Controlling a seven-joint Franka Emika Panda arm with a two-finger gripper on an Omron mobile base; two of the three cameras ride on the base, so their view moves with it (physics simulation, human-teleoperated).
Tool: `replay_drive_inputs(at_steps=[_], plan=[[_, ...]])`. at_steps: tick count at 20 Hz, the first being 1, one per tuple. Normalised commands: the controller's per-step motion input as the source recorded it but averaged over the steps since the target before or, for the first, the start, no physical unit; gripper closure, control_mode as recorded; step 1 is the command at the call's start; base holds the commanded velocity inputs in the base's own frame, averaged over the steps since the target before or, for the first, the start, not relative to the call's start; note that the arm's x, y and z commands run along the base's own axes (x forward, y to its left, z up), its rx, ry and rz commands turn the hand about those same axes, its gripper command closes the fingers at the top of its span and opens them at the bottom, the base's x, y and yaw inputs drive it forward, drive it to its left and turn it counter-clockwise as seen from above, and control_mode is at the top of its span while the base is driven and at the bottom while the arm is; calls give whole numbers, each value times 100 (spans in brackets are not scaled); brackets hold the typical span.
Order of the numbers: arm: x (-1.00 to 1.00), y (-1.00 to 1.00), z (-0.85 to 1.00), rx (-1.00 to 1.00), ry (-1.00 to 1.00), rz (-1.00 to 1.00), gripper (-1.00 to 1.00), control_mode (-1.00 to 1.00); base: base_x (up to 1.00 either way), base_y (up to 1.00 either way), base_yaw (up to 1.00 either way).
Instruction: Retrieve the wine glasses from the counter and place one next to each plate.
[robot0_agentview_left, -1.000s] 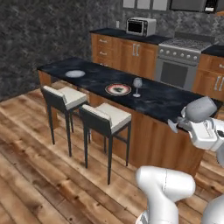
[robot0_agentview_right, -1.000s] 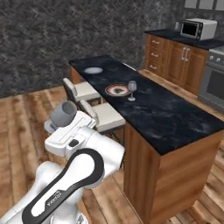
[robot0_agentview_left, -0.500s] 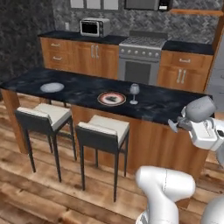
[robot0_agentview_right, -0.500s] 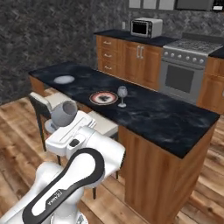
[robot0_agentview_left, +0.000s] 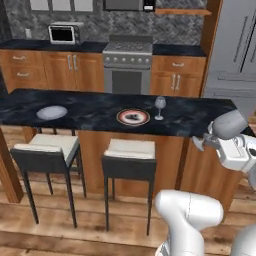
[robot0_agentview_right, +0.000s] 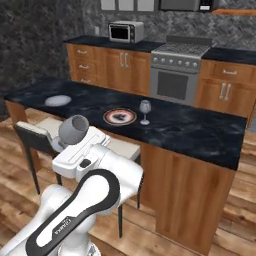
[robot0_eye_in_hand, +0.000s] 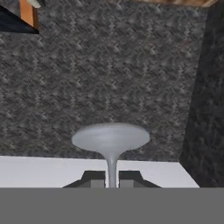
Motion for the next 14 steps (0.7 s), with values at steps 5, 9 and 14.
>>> replay_drive_inputs(at_steps=[5,9,14], plan=[[0,0,0,0,0,0,100,100,0,100,-43],[0,0,0,0,0,0,100,100,0,100,-35],[0,0,0,0,0,0,100,100,-1,100,-32]])
